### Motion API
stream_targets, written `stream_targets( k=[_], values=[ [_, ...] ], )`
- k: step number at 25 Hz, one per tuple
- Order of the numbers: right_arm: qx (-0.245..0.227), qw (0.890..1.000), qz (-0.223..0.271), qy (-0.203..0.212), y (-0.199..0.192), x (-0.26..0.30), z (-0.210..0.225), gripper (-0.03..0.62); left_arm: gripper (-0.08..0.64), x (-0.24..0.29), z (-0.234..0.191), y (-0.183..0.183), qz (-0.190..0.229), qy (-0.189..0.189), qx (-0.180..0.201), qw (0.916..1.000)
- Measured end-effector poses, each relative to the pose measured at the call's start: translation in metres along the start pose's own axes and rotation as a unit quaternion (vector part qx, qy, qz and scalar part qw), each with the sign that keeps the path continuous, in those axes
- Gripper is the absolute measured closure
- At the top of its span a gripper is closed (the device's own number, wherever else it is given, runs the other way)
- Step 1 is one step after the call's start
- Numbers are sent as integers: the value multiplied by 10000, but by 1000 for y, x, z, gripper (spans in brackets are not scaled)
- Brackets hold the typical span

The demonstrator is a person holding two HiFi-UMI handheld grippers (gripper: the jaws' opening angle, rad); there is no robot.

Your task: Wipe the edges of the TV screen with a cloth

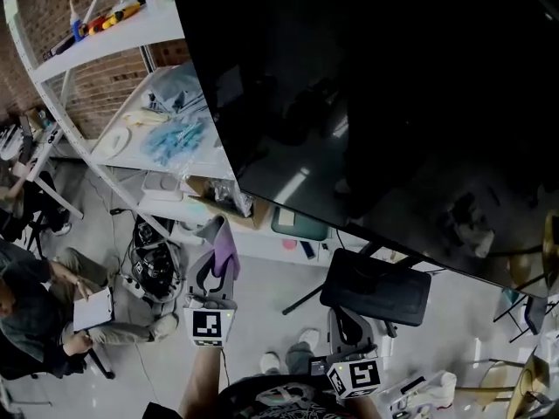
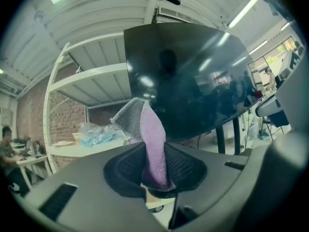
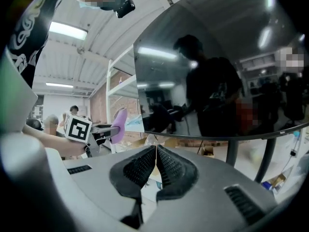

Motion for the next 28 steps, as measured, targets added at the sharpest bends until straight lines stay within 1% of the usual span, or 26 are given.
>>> stream_targets(
  k=[3,7,10,12,14,17,22,26,28],
  values=[
    [-64,9997,62,216,11,17,23,562,456,23,4,1,-122,159,-67,9998],
    [-71,9993,114,348,17,33,50,562,456,46,11,7,-209,283,30,9994],
    [-16,9990,104,438,16,35,61,562,456,53,16,6,-280,378,17,9989],
    [-60,9985,118,529,17,38,66,563,456,58,15,4,-317,472,-47,9984],
    [-102,9985,116,519,18,41,69,562,456,62,12,1,-351,521,-78,9980],
    [-96,9987,166,480,20,47,72,562,456,72,6,-6,-423,514,-100,9977],
    [83,9986,213,477,26,59,73,562,456,95,-8,-13,-458,461,-42,9979],
    [247,9979,184,566,30,70,64,562,456,109,-18,-19,-538,366,-75,9979],
    [249,9980,158,559,32,75,60,563,456,115,-23,-21,-532,321,-93,9980]
  ],
)
Point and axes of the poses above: the fingertips, and each gripper's own axes: x forward along the fingers, z to its right, y out of its top, the point moved 5 cm from there along -x, backward along the fingers, and after that the axes turned 3 degrees about -z, right-handed, at the moved point
